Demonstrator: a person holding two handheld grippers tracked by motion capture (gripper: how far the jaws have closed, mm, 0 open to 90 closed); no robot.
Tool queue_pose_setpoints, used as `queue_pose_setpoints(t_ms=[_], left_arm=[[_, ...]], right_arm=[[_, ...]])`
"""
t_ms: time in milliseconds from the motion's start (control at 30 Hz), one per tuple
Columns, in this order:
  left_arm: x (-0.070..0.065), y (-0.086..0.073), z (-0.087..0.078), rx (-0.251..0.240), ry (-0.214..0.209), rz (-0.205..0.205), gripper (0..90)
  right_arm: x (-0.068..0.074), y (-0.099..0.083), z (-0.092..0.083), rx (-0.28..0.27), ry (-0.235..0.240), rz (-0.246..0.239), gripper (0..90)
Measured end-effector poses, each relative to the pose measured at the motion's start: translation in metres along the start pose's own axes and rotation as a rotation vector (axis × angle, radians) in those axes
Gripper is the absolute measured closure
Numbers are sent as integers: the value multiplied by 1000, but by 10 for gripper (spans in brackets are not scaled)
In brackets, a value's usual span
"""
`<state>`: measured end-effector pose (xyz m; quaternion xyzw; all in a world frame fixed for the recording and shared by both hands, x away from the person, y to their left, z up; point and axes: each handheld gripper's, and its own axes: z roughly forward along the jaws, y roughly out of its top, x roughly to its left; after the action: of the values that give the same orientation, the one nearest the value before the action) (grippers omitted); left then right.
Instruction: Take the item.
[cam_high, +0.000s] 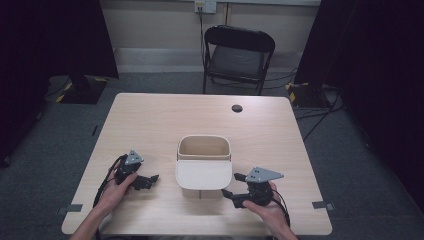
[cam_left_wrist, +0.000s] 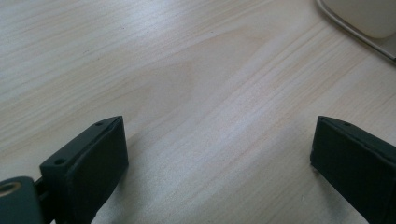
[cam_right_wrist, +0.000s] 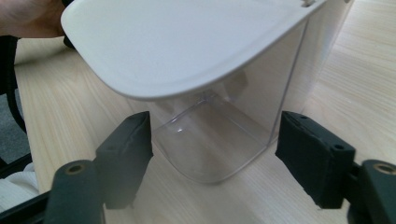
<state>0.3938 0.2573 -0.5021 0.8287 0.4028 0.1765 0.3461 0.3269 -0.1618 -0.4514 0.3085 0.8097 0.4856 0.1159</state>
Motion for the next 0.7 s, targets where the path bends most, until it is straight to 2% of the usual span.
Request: queue_pose_setpoints(t_ms=[133, 467, 700], left_arm=[[0, 0, 0, 0, 0, -3, 34], [0, 0, 0, 0, -2, -5, 34], [0, 0, 0, -1, -3, -6, 34]], right_arm=[[1, 1, 3, 1, 20, -1, 311], [1, 3, 3, -3, 37, -4, 336], [2, 6, 0, -30, 44, -3, 349]])
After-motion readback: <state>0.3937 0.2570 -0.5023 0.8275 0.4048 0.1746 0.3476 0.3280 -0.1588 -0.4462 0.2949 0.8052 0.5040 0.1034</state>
